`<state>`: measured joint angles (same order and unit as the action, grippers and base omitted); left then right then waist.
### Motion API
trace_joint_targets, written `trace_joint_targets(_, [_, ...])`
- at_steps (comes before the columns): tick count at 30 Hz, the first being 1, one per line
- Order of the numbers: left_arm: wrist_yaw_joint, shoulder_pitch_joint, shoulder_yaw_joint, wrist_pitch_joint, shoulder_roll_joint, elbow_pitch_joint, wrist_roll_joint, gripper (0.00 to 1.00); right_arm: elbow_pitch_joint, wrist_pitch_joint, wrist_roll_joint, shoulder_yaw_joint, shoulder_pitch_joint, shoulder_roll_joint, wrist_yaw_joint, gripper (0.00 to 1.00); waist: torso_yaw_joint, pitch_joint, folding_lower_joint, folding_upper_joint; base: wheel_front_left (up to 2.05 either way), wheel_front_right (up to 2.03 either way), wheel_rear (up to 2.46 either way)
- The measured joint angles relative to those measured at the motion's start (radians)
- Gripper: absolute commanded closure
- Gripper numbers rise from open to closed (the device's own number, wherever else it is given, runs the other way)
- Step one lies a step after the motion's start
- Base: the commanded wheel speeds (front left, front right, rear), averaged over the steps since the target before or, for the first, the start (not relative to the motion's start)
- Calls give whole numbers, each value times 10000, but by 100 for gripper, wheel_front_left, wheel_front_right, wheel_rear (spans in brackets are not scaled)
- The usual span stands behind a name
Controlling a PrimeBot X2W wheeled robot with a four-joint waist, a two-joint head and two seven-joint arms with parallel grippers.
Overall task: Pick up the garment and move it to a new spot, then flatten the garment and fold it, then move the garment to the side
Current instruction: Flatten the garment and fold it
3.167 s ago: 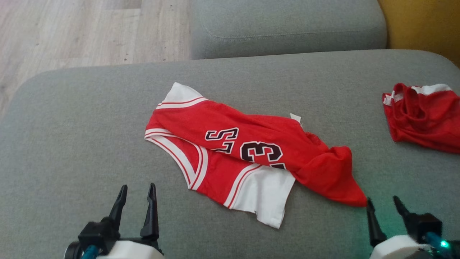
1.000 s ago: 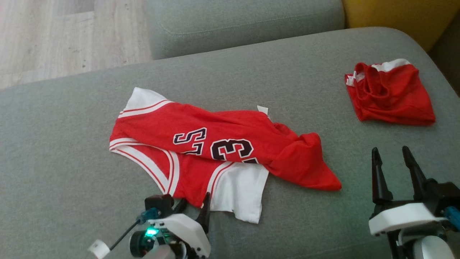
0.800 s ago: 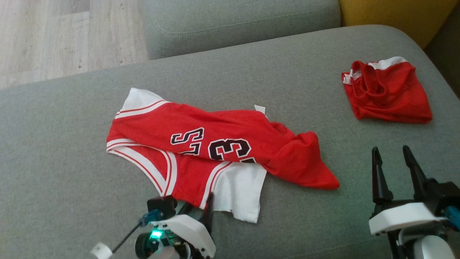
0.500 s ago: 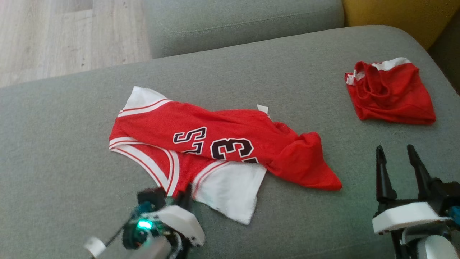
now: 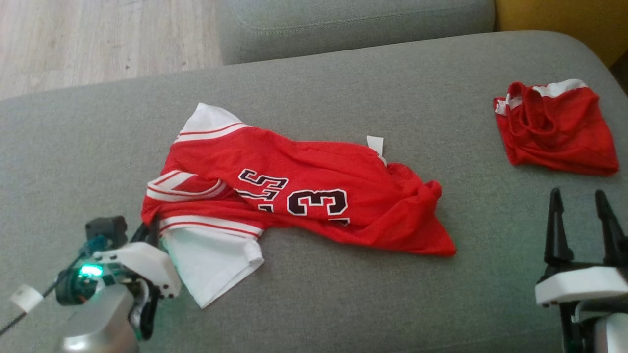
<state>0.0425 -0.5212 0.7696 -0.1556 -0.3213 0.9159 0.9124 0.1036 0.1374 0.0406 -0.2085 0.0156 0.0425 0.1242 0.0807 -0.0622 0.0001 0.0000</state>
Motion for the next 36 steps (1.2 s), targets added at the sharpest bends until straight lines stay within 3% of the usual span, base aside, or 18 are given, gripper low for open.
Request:
trace_joint_targets(7, [17, -15, 2, 311, -305, -349, 2, 100, 303, 2, -186, -90, -247, 0, 0, 0, -240, -82, 0, 0, 0, 0, 0])
trace_joint_targets(8, [31, -14, 0, 295, -305, -441, 2, 89, 339, 2, -186, -81, -287, 0, 0, 0, -285, -73, 0, 0, 0, 0, 0])
trace_joint_targets(10, [119, -13, -23, 123, -305, -639, 2, 20, 405, 0, -188, 13, -300, 0, 0, 0, -382, -45, 0, 0, 0, 0, 0])
trace_joint_targets(11, [148, -12, -46, 27, -303, -767, 4, 0, 458, -8, -186, 73, -300, 0, 0, 0, -432, -27, 0, 0, 0, 0, 0])
trace_joint_targets(17, [382, 106, -219, -476, -257, -1699, 4, 0, 575, -366, -372, 581, -336, 0, 0, 0, -745, 126, -1, 0, 0, 0, 0])
trace_joint_targets(24, [993, 1101, -408, -846, -173, -3718, -167, 0, 669, -1753, -698, 1651, -1566, 163, 0, 0, -1322, 302, -1, 0, 0, 0, 0])
trace_joint_targets(36, [2002, 2692, -545, -936, 192, -7093, -963, 0, 3058, -5825, 930, 4738, -4162, 2433, 0, 0, -2557, -20, 0, 0, 0, 0, 0])
